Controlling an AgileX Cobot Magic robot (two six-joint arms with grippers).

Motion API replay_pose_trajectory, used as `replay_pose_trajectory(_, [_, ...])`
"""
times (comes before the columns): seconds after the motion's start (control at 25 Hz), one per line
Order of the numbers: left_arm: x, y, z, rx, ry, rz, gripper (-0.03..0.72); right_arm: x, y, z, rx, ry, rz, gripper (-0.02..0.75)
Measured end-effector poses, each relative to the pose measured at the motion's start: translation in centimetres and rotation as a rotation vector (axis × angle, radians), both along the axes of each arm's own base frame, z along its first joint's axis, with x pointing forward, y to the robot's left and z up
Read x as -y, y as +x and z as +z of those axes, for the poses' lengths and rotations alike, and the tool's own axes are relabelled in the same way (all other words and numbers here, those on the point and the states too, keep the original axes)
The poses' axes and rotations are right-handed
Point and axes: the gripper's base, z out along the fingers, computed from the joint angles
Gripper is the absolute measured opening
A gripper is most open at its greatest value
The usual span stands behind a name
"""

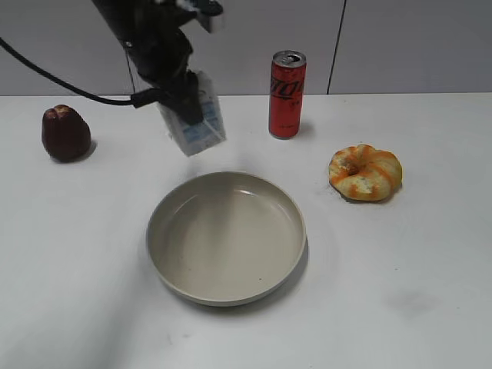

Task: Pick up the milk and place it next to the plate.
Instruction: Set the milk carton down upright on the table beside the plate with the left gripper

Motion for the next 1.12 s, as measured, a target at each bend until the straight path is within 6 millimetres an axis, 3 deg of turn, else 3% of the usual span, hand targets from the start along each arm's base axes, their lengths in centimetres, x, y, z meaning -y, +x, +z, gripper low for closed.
replay_pose_trajectory(0.16, [2.7, -1.1, -1.0, 0.104, 0.092, -0.21, 0.271, 0.0, 0.0, 0.0, 0.0, 0.0, 0.0, 0.5])
replay_pose_trajectory(0.36, [4.1, -0.6, -3.2, 0.169, 0.14, -0.326, 0.271, 0.0, 0.0, 0.0, 0.0, 0.0, 0.0, 0.5])
replay_pose_trajectory(0.64, [5.2, 0.9, -4.3, 0.214, 0.127, -0.405, 0.271, 0.0, 0.0, 0.0, 0.0, 0.001, 0.001, 0.5])
replay_pose_trajectory(1.12, [5.7, 1.0, -6.5, 0.193, 0.132, -0.535, 0.271, 0.0, 0.0, 0.0, 0.0, 0.003, 0.002, 0.5])
